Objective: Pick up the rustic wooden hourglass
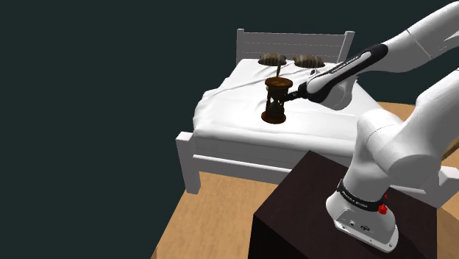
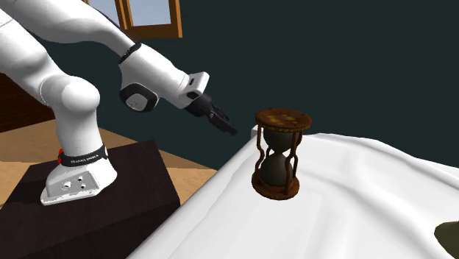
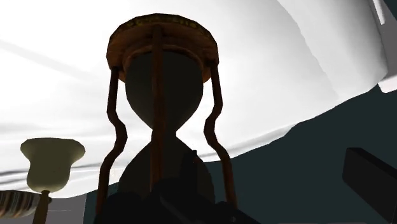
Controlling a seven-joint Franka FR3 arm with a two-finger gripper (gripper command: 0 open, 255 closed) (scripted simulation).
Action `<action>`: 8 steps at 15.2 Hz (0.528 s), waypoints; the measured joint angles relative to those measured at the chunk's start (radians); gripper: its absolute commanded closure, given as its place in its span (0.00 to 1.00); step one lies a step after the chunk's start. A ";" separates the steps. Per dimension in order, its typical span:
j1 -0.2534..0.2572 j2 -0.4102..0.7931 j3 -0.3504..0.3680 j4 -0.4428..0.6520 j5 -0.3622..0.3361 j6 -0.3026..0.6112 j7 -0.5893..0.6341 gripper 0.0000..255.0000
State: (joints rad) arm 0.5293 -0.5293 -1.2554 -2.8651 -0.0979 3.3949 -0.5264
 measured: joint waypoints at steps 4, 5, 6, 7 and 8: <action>0.366 -0.126 -0.419 0.104 -0.055 0.179 -0.113 0.00; 0.422 -0.176 -0.489 0.140 -0.075 0.204 -0.142 0.00; 0.491 -0.233 -0.565 0.185 -0.092 0.232 -0.175 0.00; 0.536 -0.288 -0.615 0.223 -0.111 0.255 -0.201 0.00; 0.558 -0.336 -0.639 0.255 -0.132 0.268 -0.218 0.00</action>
State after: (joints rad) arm 1.0872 -0.8651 -1.8945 -2.6097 -0.2297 3.6626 -0.7444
